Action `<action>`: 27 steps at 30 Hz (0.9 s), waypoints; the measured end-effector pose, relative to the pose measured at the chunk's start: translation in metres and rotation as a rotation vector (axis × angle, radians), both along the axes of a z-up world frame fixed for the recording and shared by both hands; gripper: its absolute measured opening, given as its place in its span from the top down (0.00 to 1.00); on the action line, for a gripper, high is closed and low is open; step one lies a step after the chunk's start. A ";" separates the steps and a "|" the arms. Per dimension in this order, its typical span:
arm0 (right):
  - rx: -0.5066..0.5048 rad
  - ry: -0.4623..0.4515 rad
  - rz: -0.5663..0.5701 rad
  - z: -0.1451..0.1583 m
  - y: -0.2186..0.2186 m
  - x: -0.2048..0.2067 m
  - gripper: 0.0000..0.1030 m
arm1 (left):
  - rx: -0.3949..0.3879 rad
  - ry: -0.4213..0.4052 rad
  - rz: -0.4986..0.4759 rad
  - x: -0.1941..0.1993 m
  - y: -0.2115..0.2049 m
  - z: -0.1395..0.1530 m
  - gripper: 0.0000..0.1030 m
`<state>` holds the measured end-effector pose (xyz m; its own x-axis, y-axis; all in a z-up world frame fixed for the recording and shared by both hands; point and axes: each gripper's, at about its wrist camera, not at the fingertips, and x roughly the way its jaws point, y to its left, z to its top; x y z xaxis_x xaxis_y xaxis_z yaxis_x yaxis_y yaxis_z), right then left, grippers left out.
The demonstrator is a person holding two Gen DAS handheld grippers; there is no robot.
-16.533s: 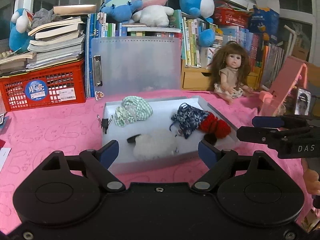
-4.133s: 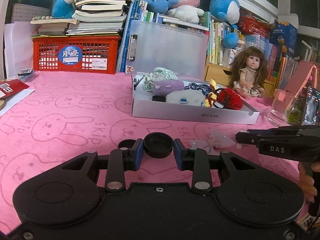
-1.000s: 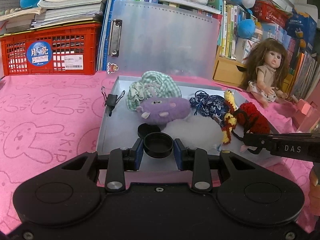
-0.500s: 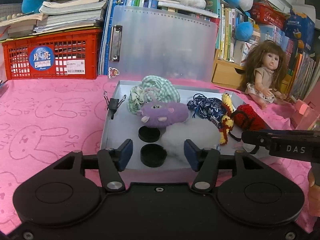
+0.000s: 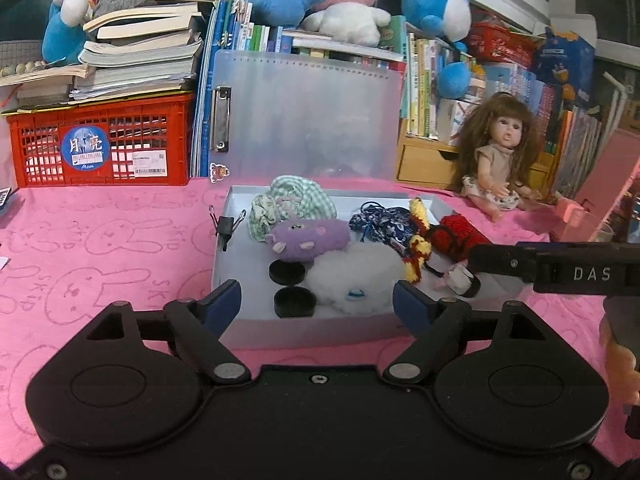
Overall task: Organize objects
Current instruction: 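Open the left gripper to drop the black lid while the right gripper drops the paper, then withdraw both tools toward the second black lid and the pink bow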
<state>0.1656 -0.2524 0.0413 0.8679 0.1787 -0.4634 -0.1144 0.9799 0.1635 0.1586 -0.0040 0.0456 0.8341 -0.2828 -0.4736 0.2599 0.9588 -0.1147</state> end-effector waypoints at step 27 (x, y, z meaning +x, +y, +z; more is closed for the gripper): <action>-0.101 -0.038 0.177 -0.004 0.043 -0.053 0.00 | 0.047 -0.018 -0.012 -0.072 0.041 -0.015 0.11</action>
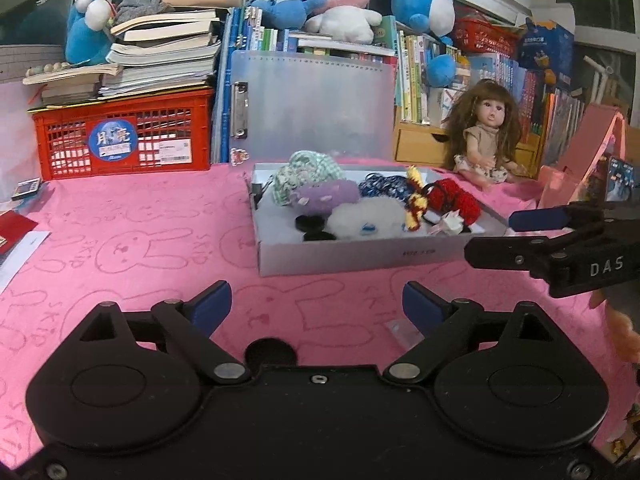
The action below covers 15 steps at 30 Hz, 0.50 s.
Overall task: Organize objects
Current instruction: 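Withdraw both tools toward the second black lid and the pink bow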
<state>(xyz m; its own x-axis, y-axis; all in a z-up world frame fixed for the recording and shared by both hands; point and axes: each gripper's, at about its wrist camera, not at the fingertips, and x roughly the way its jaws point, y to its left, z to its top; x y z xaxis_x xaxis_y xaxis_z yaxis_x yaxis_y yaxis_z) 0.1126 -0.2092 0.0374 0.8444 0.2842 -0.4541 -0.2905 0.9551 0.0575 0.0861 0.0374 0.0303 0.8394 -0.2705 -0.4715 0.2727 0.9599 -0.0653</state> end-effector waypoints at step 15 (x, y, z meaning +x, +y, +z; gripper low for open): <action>-0.055 0.060 0.090 -0.021 0.021 -0.009 0.00 | 0.006 0.037 0.030 -0.007 0.017 -0.021 0.11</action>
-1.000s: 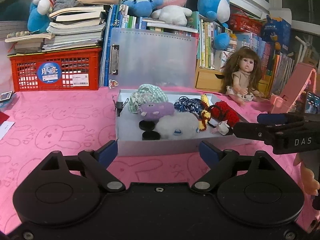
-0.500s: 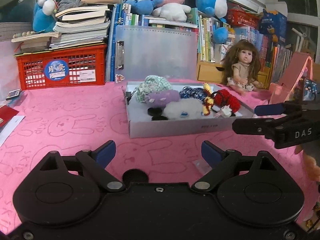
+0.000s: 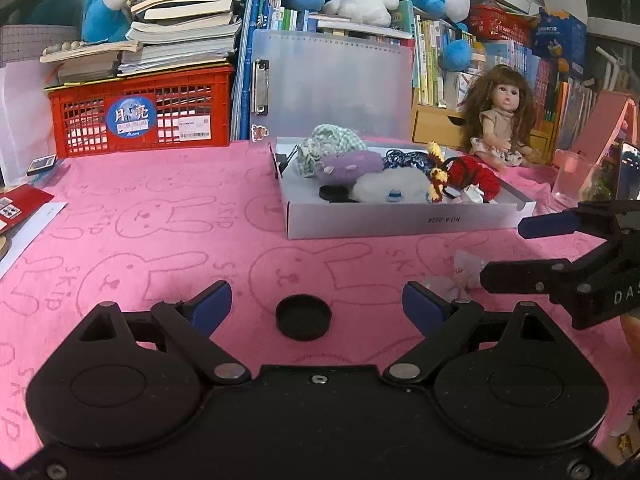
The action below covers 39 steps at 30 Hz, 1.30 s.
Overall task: Organize objects
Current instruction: 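Withdraw both tools toward the second black lid and the pink bow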
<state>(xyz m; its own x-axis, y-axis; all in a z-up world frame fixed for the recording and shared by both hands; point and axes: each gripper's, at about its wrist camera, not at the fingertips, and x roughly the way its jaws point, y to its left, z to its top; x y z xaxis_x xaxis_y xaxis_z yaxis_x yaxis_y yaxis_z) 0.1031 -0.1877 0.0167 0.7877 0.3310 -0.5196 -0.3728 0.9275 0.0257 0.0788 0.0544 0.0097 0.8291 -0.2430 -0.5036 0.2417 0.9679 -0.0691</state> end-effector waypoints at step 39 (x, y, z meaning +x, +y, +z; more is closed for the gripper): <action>-0.070 0.096 -0.013 -0.024 0.029 0.014 0.00 | 0.020 0.036 0.042 0.003 -0.003 -0.012 0.33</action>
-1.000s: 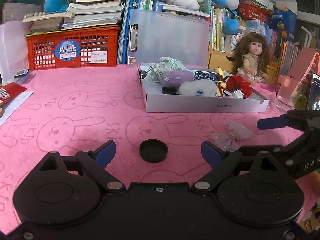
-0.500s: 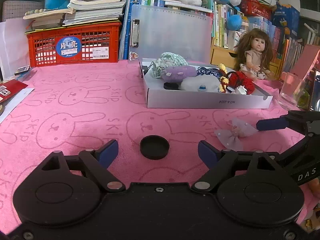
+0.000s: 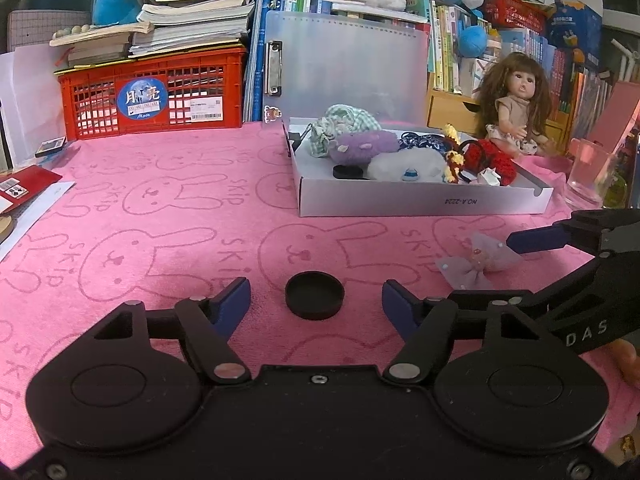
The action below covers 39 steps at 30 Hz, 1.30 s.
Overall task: Organize objects
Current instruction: 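Withdraw both tools toward the second black lid and the pink bow, then grasp the black lid with the left gripper while the right gripper grasps the pink bow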
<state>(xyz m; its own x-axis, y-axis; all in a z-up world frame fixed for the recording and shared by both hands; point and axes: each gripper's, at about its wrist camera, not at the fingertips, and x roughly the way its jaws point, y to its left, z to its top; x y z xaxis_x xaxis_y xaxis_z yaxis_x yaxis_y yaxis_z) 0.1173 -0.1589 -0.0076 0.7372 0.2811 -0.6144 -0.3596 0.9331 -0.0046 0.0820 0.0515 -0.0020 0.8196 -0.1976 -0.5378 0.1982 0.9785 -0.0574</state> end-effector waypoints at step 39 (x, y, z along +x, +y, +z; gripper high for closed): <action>-0.017 -0.048 0.017 0.014 0.003 -0.011 0.54 | 0.029 -0.043 -0.015 -0.007 -0.007 0.006 0.71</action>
